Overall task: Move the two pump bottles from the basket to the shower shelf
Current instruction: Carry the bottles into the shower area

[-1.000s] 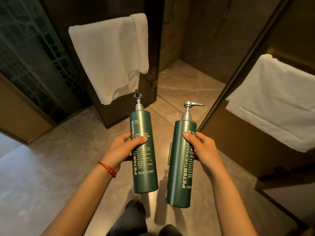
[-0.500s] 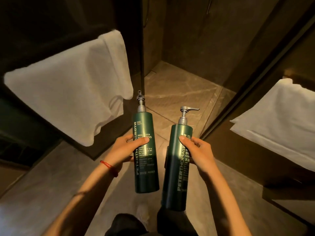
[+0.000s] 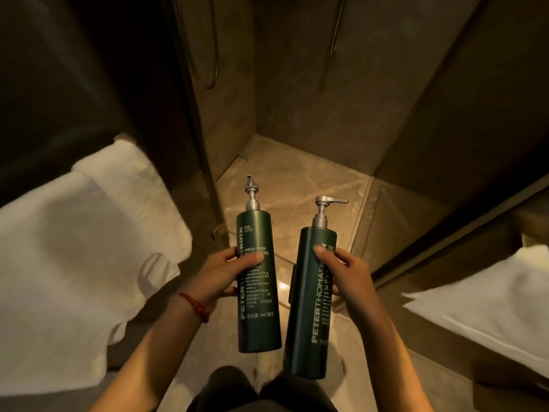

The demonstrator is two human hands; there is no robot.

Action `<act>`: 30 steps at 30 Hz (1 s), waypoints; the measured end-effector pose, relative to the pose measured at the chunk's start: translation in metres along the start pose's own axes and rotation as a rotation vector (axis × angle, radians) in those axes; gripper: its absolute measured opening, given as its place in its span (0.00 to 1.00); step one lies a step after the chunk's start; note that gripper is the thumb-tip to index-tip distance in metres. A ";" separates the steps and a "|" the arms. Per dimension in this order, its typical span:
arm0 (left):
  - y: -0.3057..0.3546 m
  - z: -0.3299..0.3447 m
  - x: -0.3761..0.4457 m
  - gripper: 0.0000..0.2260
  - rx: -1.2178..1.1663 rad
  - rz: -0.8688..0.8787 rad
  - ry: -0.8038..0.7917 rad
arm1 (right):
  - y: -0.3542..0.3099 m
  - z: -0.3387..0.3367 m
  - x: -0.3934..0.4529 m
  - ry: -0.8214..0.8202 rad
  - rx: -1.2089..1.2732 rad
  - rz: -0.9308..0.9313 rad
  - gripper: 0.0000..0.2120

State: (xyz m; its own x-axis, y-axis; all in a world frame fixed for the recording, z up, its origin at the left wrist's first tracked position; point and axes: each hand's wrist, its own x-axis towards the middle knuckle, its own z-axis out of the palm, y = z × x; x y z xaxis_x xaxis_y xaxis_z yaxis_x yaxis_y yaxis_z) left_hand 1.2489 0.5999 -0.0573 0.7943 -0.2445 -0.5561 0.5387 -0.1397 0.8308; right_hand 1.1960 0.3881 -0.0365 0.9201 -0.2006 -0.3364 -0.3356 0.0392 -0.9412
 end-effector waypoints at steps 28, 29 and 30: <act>0.338 0.013 0.451 0.25 0.102 0.020 -0.110 | -0.192 -0.060 0.485 0.195 0.074 0.037 0.11; 0.343 0.013 0.461 0.26 0.094 0.019 -0.099 | -0.196 -0.061 0.497 0.191 0.076 0.036 0.11; 0.348 0.013 0.470 0.26 0.084 0.018 -0.085 | -0.200 -0.063 0.511 0.184 0.080 0.037 0.11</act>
State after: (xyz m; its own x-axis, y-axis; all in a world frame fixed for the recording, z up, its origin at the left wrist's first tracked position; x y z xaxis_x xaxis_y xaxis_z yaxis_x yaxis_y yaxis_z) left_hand 1.8054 0.4242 -0.0294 0.7749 -0.3281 -0.5402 0.4961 -0.2139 0.8415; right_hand 1.7205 0.2161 -0.0178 0.8525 -0.3730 -0.3663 -0.3447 0.1258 -0.9303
